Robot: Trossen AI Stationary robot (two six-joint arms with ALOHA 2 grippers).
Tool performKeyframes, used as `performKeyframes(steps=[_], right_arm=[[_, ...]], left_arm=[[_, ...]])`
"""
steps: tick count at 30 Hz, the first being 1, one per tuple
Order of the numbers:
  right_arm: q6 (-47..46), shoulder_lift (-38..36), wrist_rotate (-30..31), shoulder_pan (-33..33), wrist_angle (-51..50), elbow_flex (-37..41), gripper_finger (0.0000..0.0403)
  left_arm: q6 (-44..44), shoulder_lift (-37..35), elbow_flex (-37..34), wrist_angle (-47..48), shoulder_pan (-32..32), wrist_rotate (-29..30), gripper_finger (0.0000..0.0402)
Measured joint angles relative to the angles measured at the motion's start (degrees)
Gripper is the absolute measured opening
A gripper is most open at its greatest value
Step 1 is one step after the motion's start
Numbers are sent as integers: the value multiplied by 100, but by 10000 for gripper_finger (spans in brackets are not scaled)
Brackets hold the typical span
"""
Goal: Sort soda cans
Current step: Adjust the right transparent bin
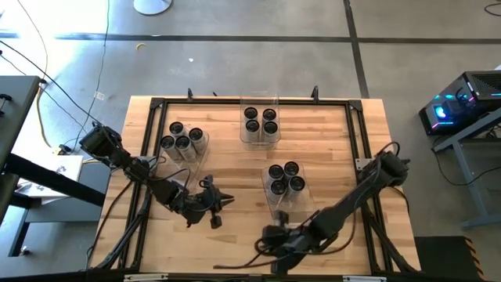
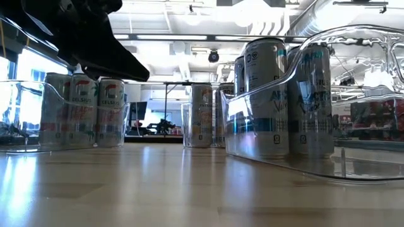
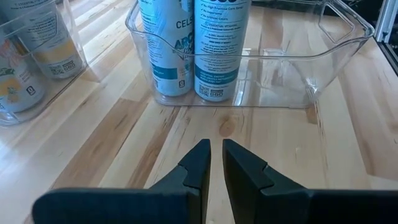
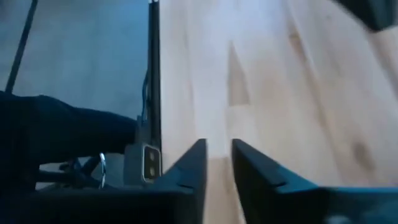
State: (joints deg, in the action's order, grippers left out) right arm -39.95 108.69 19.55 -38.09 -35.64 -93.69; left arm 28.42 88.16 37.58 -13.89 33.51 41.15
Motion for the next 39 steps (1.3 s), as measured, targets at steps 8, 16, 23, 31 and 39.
performKeyframes(steps=[8, 16, 23, 31, 39], right_arm=[[-1103, 689, 163, -211, -308, 13, 12], [-2856, 696, 215, -379, -2200, -6, 2], [-3689, 701, 41, -446, -4189, 9, 0], [-3837, 601, 231, -429, -5362, 409, 0], [-4024, -68, 132, -354, -5053, 1909, 0]], left_arm=[[-7, 2, 0, 50, 99, 13, 35], [100, 4, 0, 37, 148, 20, 35], [157, 4, 0, 31, 145, 162, 35], [289, 185, 0, 3, 99, 207, 35], [301, 678, -2, -497, 78, 131, 35]])
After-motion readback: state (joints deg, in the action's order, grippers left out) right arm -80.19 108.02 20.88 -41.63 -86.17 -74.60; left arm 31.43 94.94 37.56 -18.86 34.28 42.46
